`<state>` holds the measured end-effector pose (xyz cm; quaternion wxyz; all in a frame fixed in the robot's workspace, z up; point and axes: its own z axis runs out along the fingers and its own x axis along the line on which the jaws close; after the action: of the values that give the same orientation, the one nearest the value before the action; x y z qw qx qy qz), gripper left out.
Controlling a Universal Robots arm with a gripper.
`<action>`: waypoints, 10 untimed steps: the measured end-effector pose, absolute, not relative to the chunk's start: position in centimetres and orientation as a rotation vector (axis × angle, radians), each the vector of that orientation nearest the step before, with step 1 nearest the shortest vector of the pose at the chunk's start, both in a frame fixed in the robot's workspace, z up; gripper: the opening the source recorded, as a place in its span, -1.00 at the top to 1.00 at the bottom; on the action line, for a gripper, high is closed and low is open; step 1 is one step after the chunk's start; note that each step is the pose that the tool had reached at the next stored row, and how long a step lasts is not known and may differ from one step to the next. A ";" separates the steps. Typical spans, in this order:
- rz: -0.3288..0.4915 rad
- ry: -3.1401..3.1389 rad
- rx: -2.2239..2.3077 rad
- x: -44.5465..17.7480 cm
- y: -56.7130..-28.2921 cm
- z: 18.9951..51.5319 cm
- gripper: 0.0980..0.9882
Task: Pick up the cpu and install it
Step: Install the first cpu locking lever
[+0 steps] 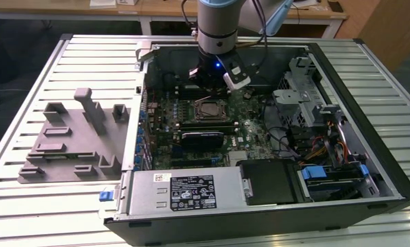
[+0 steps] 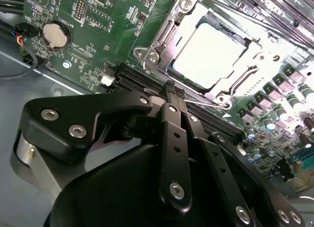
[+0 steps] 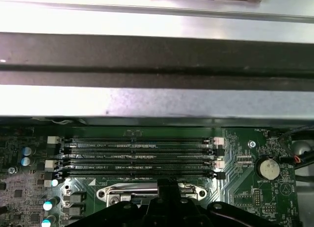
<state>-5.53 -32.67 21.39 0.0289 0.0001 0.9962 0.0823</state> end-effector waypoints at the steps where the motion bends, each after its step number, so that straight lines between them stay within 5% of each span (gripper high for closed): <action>1: 0.253 3.073 0.001 -5.5 -32.6 21.4 0.98; 10: 0.247 3.073 0.006 -5.6 -31.6 21.2 0.98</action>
<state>-5.56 -31.58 21.23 0.0296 0.0021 0.9964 0.0800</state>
